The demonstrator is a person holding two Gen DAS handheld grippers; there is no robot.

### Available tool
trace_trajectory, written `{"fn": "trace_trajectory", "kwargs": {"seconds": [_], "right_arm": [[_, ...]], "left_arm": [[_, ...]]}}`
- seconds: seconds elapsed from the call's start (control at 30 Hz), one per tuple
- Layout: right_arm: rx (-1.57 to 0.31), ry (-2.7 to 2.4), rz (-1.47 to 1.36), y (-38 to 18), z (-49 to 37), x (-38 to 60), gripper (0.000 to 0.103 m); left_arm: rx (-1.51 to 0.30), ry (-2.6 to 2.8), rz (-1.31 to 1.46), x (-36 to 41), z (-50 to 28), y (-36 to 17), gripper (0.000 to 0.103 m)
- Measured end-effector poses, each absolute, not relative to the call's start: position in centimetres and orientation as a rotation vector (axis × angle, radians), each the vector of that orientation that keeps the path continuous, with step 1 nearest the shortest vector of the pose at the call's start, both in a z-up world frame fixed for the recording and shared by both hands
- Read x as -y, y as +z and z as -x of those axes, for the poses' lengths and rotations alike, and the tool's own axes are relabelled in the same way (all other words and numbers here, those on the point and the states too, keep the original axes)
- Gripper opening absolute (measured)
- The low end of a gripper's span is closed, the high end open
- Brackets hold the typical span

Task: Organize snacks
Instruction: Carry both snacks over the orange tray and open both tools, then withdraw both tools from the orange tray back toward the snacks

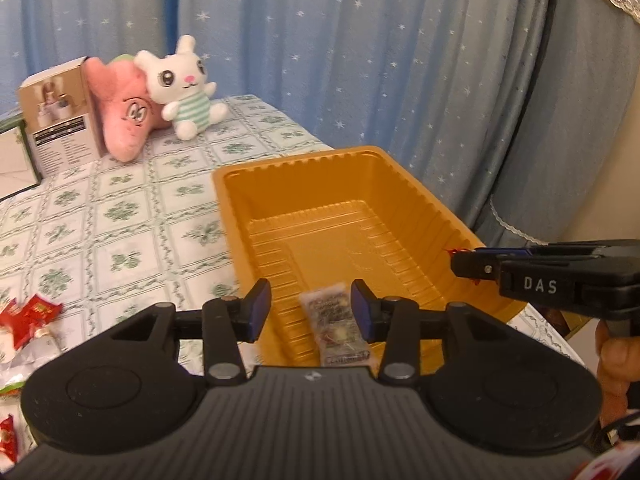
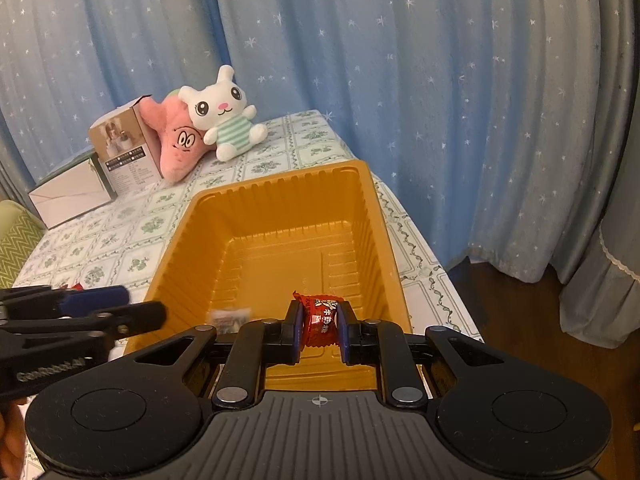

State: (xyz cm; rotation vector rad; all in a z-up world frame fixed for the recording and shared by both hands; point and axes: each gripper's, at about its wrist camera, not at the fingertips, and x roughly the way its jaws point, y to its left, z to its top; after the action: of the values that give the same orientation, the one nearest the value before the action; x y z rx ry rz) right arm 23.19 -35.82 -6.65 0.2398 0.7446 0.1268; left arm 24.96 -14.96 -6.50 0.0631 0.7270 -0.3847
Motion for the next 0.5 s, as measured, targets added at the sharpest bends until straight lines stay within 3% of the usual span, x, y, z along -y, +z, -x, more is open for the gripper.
{"fn": "trace_trajectory", "kwargs": {"seconds": [0.3,0.33,0.4,0.5], "right_arm": [[-0.742,0.163,-0.281,-6.6,-23.8,35.1,0.019],[-0.749,0.171,-0.299,-6.6,-23.9,35.2,0.025],[-0.739,0.160,-0.330,-6.3,-23.8,35.6,0.062],[-0.709,0.144,-0.351,-5.2,-23.2,36.2,0.065]], "left_arm": [[-0.731,-0.342,-0.001,11.8,-23.5,-5.8,0.048],[-0.733,-0.337,-0.001,11.6,-23.3,-5.8,0.050],[-0.736,-0.329,-0.003,11.2,-22.8,-5.7,0.051],[-0.737,-0.316,0.000,10.5,-22.1,-5.5,0.051]]}}
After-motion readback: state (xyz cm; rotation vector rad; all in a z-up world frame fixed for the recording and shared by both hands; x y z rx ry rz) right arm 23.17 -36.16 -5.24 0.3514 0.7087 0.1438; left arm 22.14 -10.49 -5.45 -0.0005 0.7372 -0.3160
